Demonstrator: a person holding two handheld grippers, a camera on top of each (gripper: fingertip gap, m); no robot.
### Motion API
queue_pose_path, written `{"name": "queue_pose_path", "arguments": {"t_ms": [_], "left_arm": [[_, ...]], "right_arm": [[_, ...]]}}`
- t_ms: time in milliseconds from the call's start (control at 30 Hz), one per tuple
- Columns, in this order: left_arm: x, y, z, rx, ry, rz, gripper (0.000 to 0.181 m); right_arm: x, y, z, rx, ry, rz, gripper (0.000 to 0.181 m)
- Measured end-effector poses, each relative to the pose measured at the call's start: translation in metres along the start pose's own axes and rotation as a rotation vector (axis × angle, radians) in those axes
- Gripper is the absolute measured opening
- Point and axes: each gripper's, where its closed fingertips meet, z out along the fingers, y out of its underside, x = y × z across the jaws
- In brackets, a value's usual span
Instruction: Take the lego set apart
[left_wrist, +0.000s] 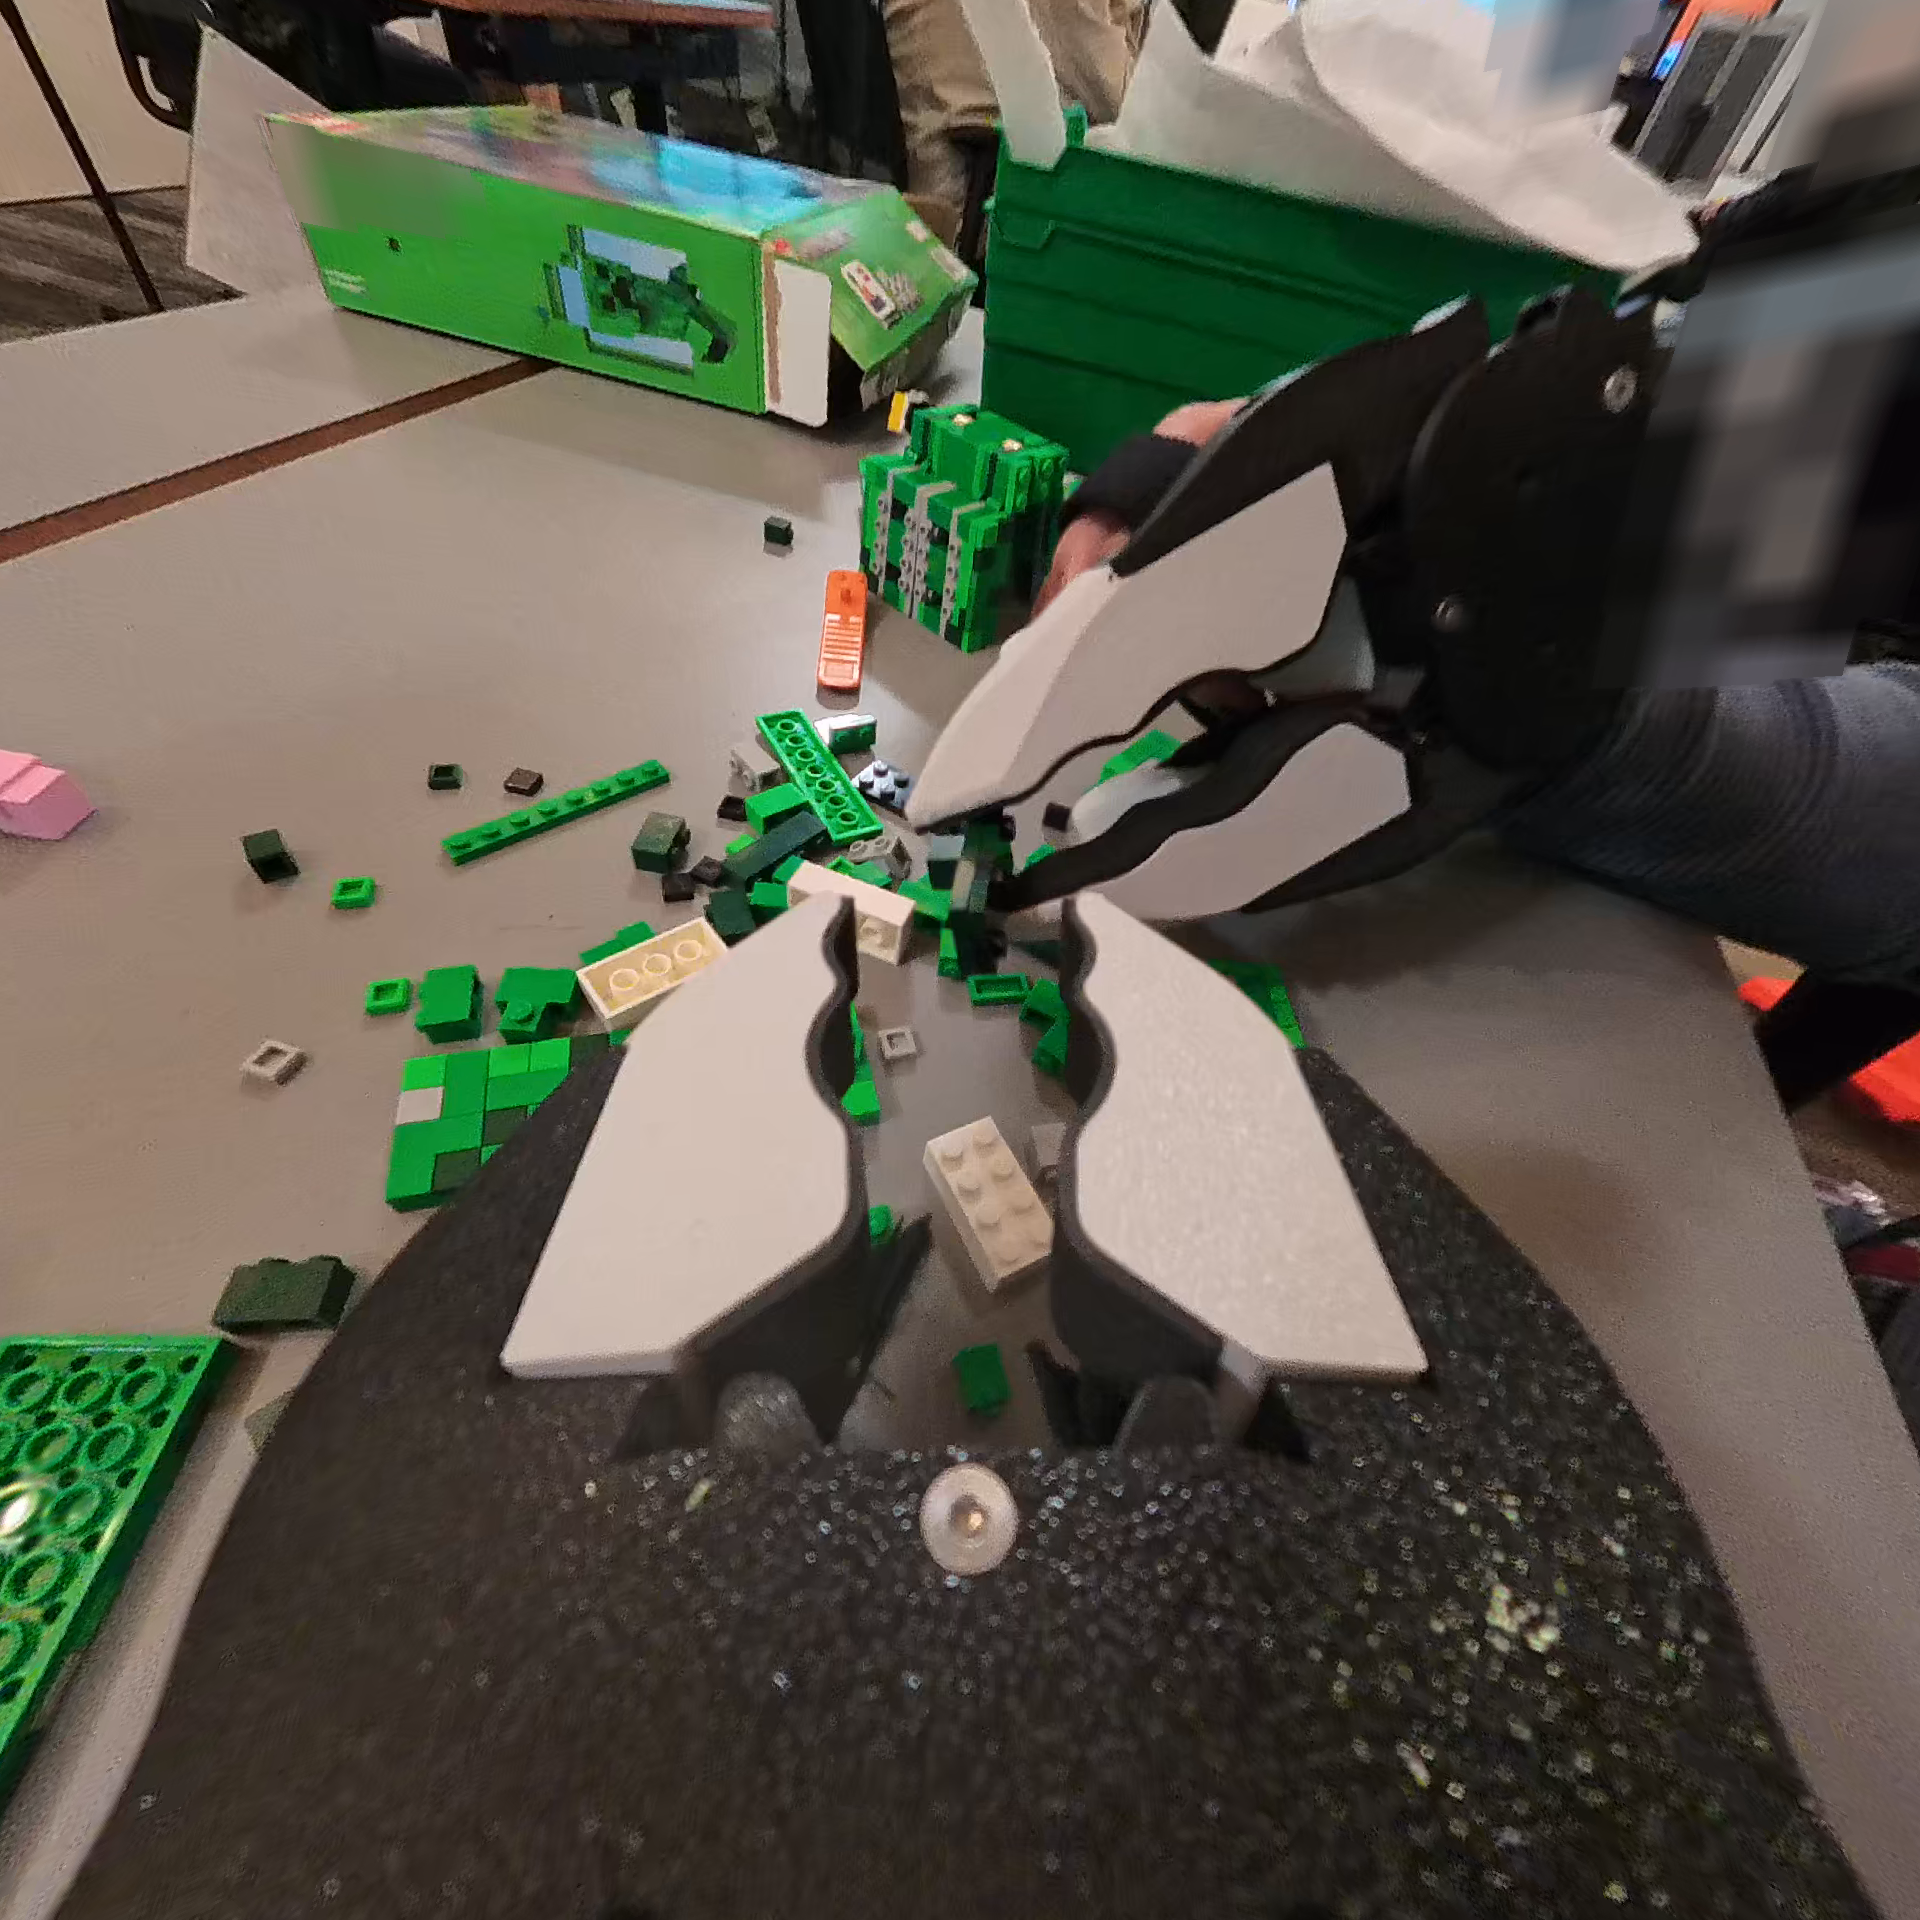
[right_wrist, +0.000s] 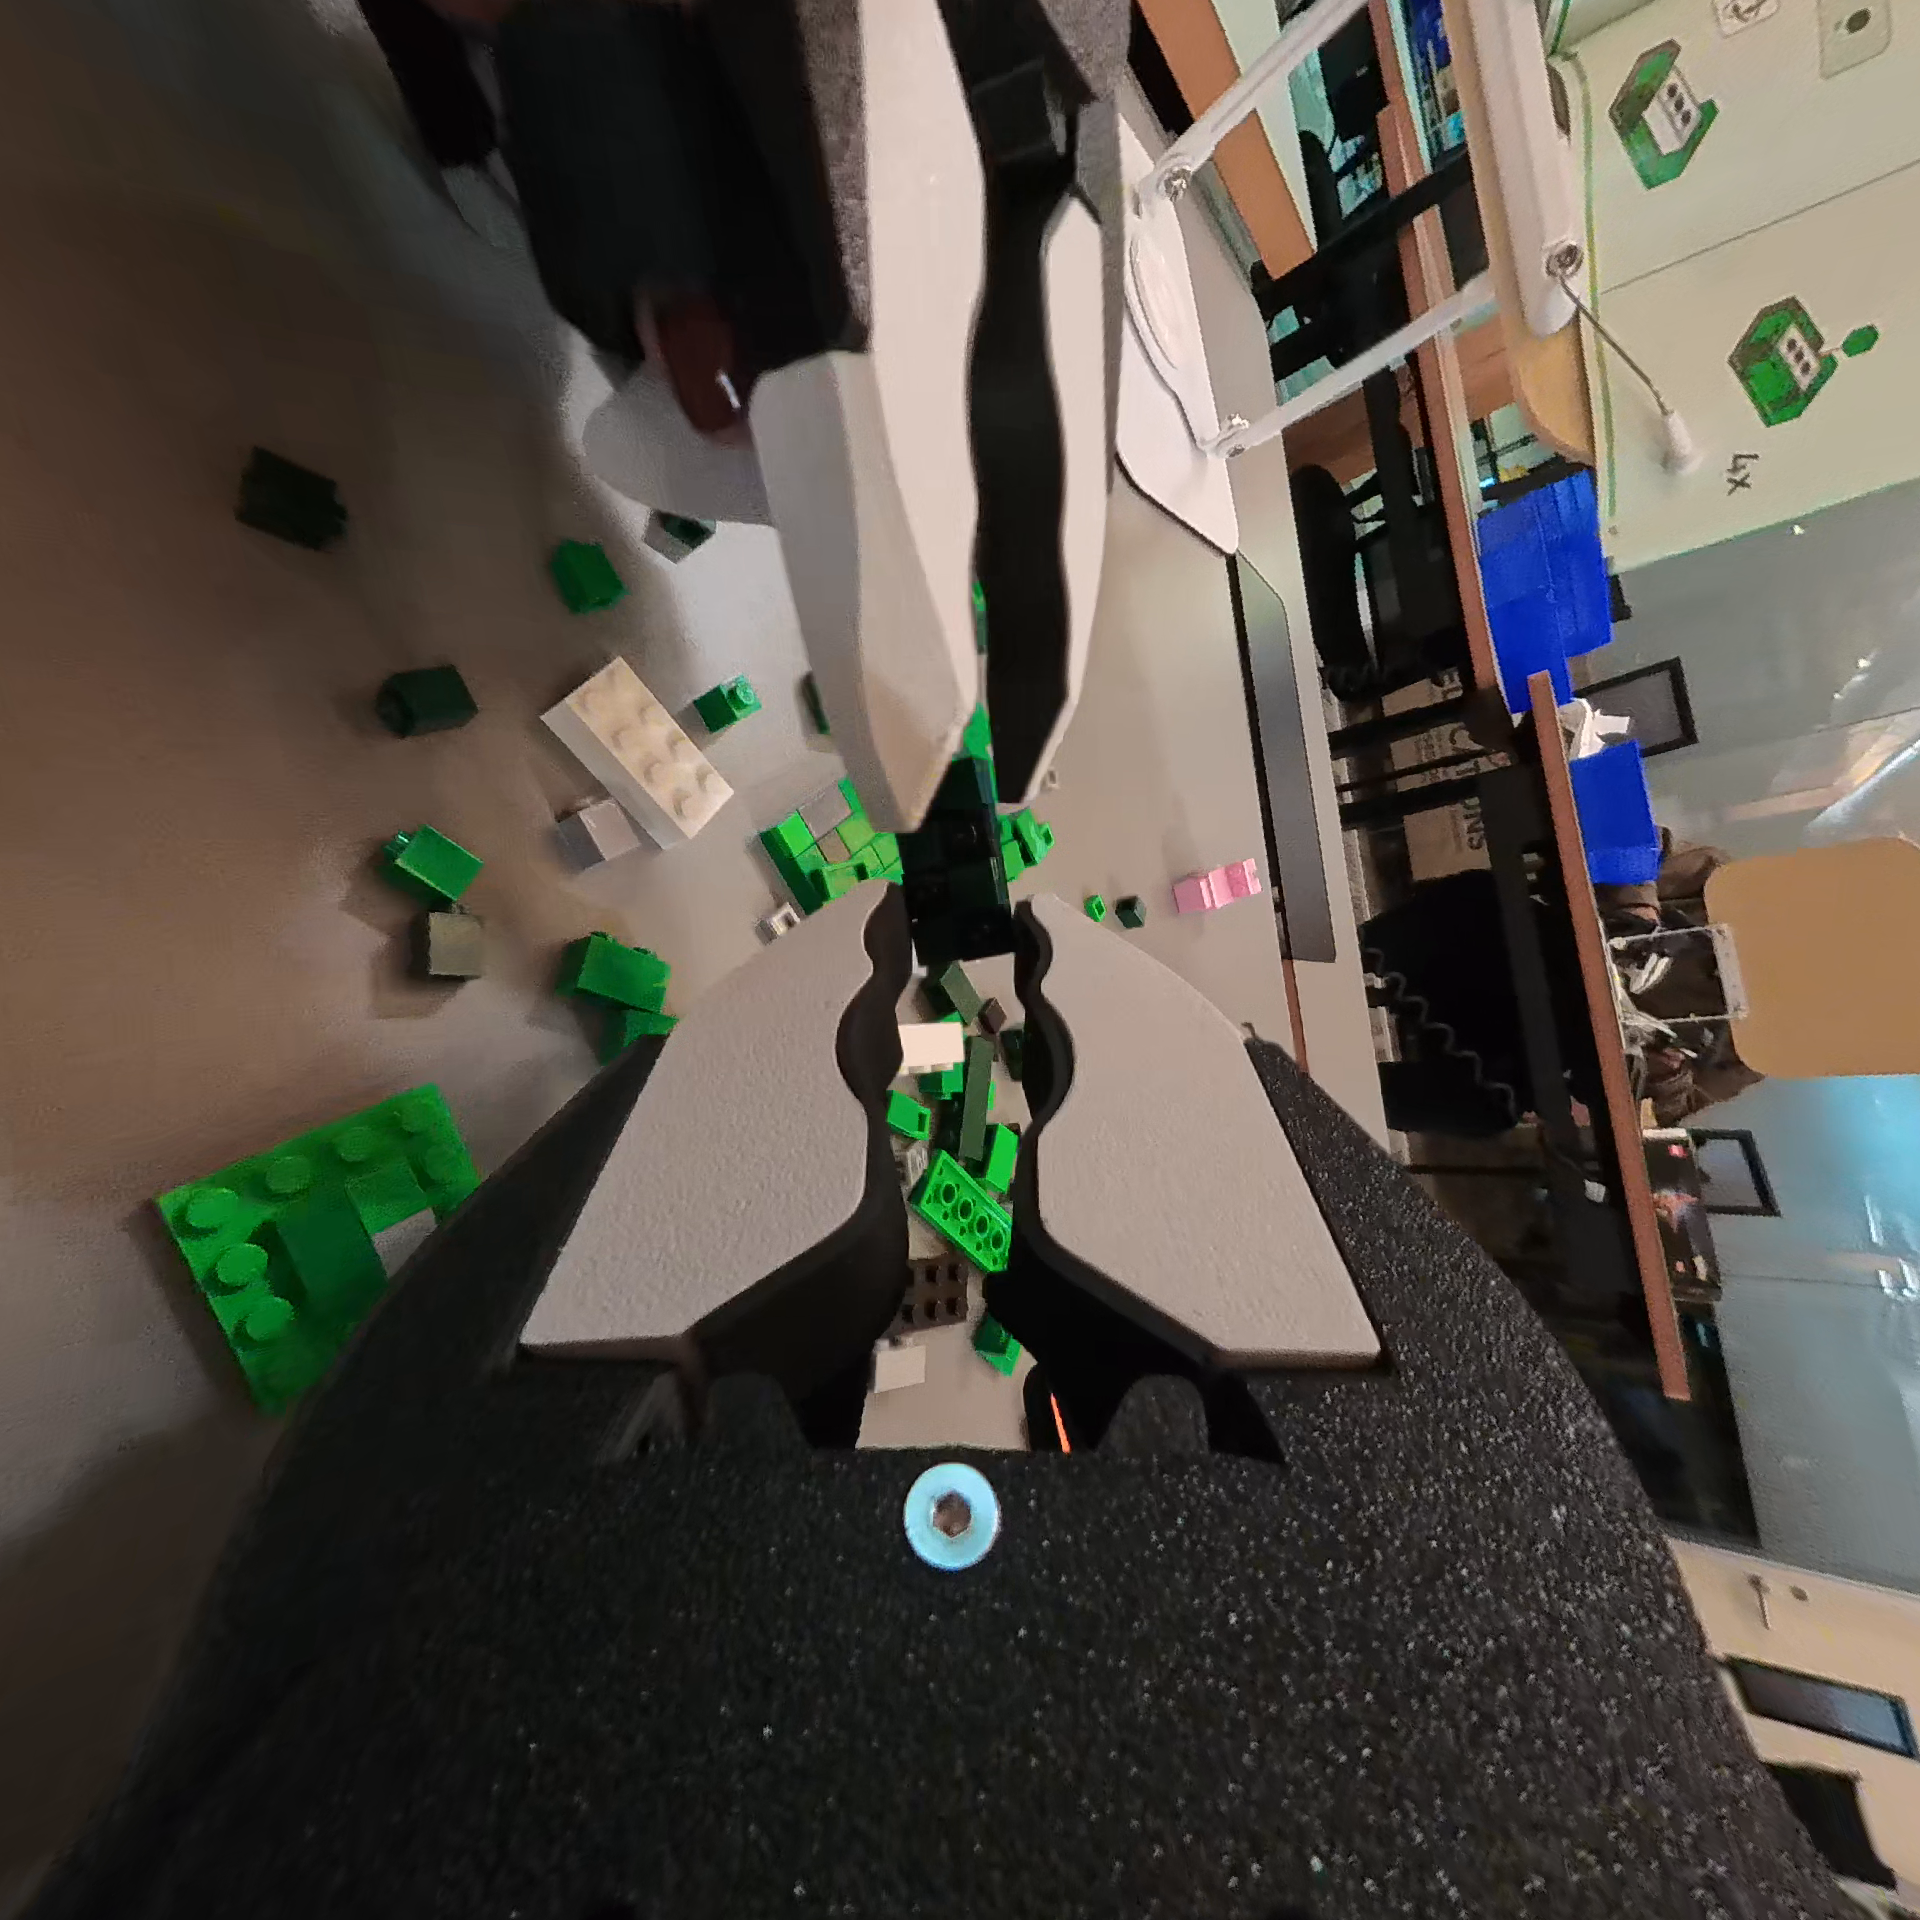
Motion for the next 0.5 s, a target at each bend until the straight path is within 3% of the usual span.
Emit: {"name": "queue_pose_path", "arguments": {"t_ms": [300, 400, 500], "left_arm": [[0.0046, 0.0050, 0.0033, -0.025, 0.022, 0.016, 0.025], [0.0093, 0.0018, 0.0032, -0.002, 0.060, -0.001, 0.039], [0.0065, 0.0031, 0.0035, -0.005, 0.056, -0.023, 0.040]], "right_arm": [[-0.0061, -0.0042, 0.0046, 0.000, 0.005, -0.048, 0.018], [-0.0050, -0.0024, 0.0058, -0.011, 0.014, -0.044, 0.018], [-0.0068, -0.0057, 0.0057, 0.006, 0.017, -0.067, 0.018]]}}
